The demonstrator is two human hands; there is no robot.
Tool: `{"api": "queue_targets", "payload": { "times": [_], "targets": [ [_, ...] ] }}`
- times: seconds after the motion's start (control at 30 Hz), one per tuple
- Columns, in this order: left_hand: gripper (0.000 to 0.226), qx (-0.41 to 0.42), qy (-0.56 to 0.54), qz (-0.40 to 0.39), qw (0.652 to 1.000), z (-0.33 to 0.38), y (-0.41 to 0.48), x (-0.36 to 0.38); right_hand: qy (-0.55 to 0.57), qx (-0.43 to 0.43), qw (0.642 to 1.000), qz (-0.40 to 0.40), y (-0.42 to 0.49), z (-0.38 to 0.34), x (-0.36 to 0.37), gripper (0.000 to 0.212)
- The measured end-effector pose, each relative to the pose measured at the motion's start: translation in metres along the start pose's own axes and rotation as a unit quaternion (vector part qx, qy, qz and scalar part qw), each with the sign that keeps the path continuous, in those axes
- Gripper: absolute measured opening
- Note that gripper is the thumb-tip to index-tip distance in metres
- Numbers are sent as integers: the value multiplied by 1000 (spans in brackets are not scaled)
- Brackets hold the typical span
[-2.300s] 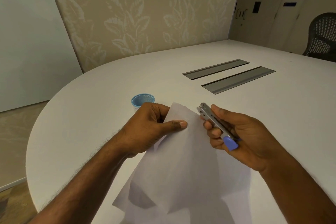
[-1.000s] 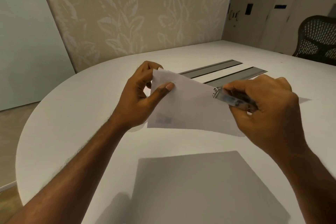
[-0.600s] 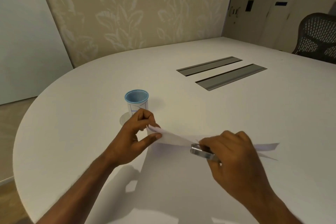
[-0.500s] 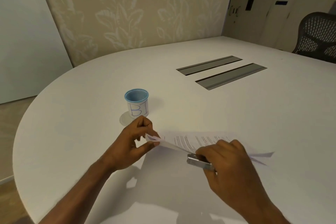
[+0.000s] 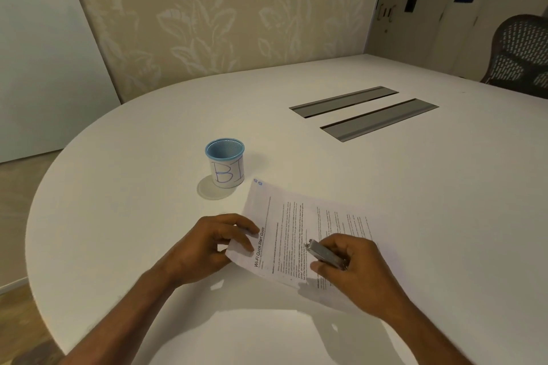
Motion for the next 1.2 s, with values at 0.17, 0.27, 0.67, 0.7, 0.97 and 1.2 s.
{"api": "queue_targets", "payload": {
  "times": [0.17, 0.27, 0.67, 0.7, 0.97, 1.2],
  "targets": [
    [37, -25, -12, 29, 999, -16, 4, 1, 107, 42, 993, -33, 18, 21, 9, 11],
    [42, -58, -80, 101, 990, -27, 2, 6, 139, 57, 989, -15, 19, 26, 15, 10],
    [30, -334, -276, 162, 887, -3, -23, 40, 148, 110, 981, 52, 14, 23, 26, 15],
    [28, -340, -282, 144, 886, -2, -24, 40, 145, 112, 982, 53, 14, 23, 26, 16],
    [51, -365, -243, 132, 889, -6, -25, 28, 136, 116, 983, 40, 12, 23, 30, 11],
    [57, -313, -266, 226, 883, -8, -6, 30, 110, 91, 988, -54, 20, 11, 32, 14]
  ]
}}
Point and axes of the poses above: each hand's wrist, its own y-axis towards the middle knuckle, its own x-axis out of the palm, z = x × y, the point moved 3 cm from there along y, towards the middle knuckle, and after that the axes turned 12 degrees about -z, right-handed, at the moved point
